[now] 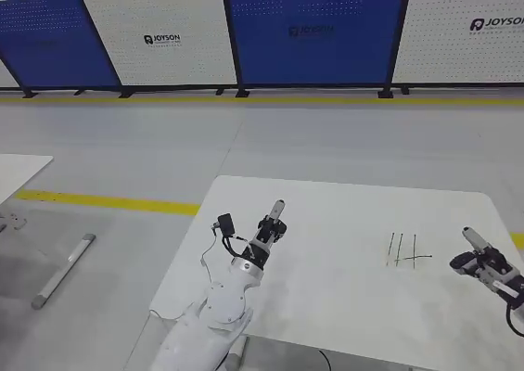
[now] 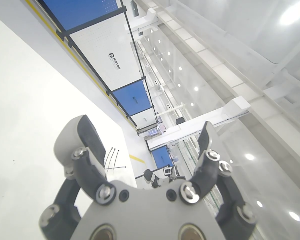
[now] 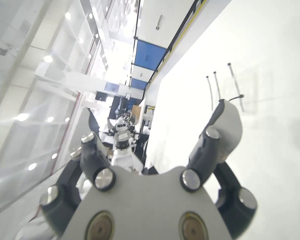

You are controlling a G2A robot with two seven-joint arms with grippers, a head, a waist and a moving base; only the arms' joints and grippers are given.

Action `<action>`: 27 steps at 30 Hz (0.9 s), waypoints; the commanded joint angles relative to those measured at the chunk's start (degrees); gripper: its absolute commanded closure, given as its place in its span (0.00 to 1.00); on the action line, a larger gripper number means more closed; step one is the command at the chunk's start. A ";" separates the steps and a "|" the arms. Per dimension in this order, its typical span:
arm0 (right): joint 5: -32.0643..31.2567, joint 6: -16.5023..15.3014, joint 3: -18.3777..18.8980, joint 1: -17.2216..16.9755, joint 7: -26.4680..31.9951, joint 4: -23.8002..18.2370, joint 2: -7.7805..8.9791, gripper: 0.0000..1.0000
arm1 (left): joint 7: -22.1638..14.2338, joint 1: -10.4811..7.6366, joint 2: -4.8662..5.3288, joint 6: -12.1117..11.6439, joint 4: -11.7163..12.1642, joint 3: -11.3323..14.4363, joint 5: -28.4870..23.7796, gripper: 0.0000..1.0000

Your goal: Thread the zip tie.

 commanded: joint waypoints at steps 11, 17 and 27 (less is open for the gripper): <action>-12.94 1.14 -4.79 15.93 13.60 18.60 3.26 0.00 | 0.00 0.00 0.00 0.00 0.00 0.00 0.00 0.00; -12.94 1.14 -4.79 15.93 13.60 18.60 3.26 0.00 | 0.00 0.00 0.00 0.00 0.00 0.00 0.00 0.00; -12.94 1.14 -4.79 15.93 13.60 18.60 3.26 0.00 | 0.00 0.00 0.00 0.00 0.00 0.00 0.00 0.00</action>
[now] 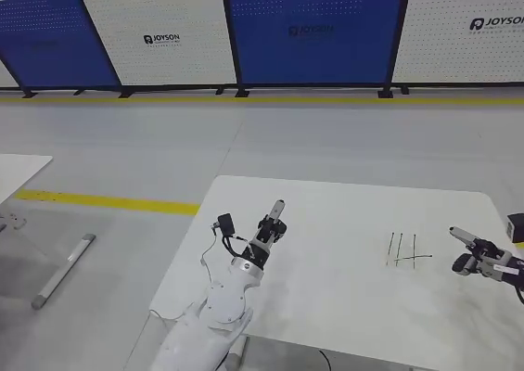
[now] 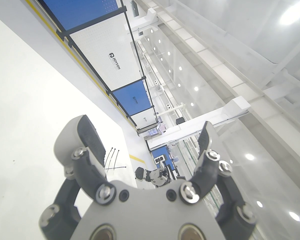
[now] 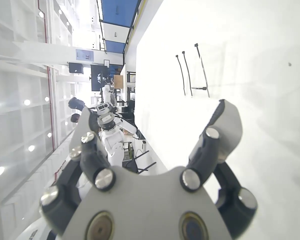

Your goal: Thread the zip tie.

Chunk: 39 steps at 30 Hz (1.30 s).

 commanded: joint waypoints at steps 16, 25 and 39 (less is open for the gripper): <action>-4.75 5.44 -9.45 5.39 -3.25 7.25 -0.05 0.00 | 0.00 0.00 0.00 0.00 0.00 0.00 0.00 0.00; -4.75 5.44 -9.45 5.39 -3.25 7.25 -0.05 0.00 | 0.00 0.00 0.00 0.00 0.00 0.00 0.00 0.00; -5.13 3.13 -14.13 10.47 -4.21 14.37 -0.12 0.00 | 0.00 0.00 0.00 0.00 0.00 0.00 0.00 0.00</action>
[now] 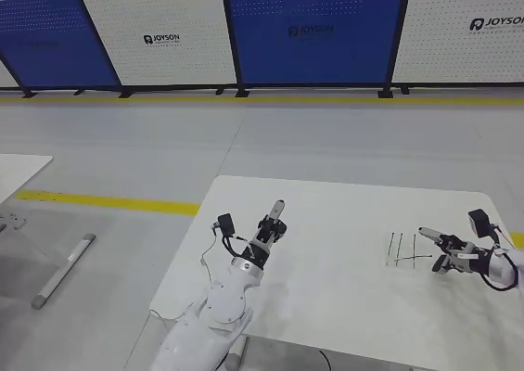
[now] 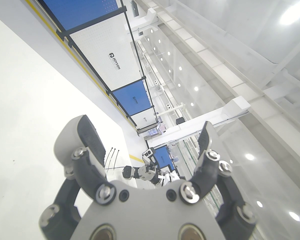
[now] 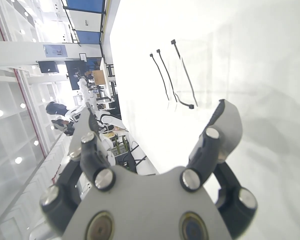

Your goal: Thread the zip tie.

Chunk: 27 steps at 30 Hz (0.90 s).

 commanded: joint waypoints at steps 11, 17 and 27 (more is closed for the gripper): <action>0.41 -0.59 -0.20 -0.39 -0.64 -0.27 -0.05 0.00 | 0.00 0.00 0.00 0.00 0.00 0.00 0.00 0.00; 0.90 -0.77 -0.59 -0.86 -1.11 -0.28 0.39 0.00 | 0.00 0.00 0.00 0.00 0.00 0.00 0.00 0.00; 2.24 -1.44 -1.45 -0.58 -0.98 1.76 1.10 0.54 | 0.00 0.00 0.00 0.00 0.00 0.00 0.00 0.00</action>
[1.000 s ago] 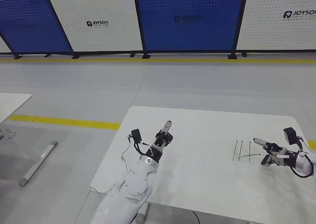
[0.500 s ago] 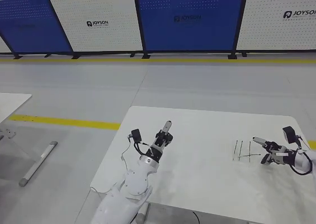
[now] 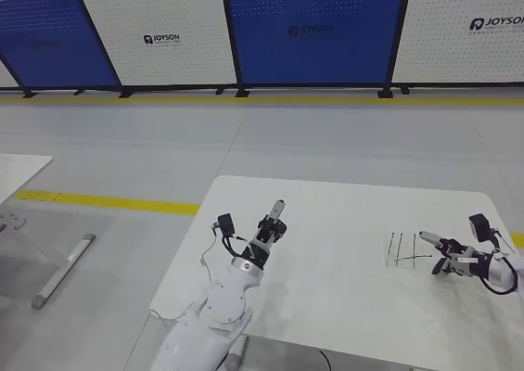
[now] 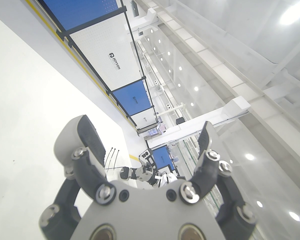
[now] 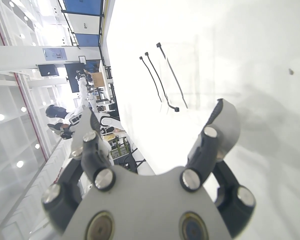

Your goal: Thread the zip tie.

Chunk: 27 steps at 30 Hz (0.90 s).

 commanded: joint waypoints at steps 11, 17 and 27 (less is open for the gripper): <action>1.11 -0.16 -1.55 1.49 0.08 3.51 0.61 0.63 | 0.00 0.00 0.00 0.00 0.00 0.00 0.00 0.00; 1.50 -0.22 -2.43 2.18 -0.03 5.00 0.86 0.66 | 0.00 0.00 0.00 0.00 0.00 0.00 0.00 0.00; 2.56 -0.05 -3.49 3.45 -0.42 7.29 1.25 1.00 | 0.00 0.00 0.00 0.00 0.00 0.00 0.00 0.00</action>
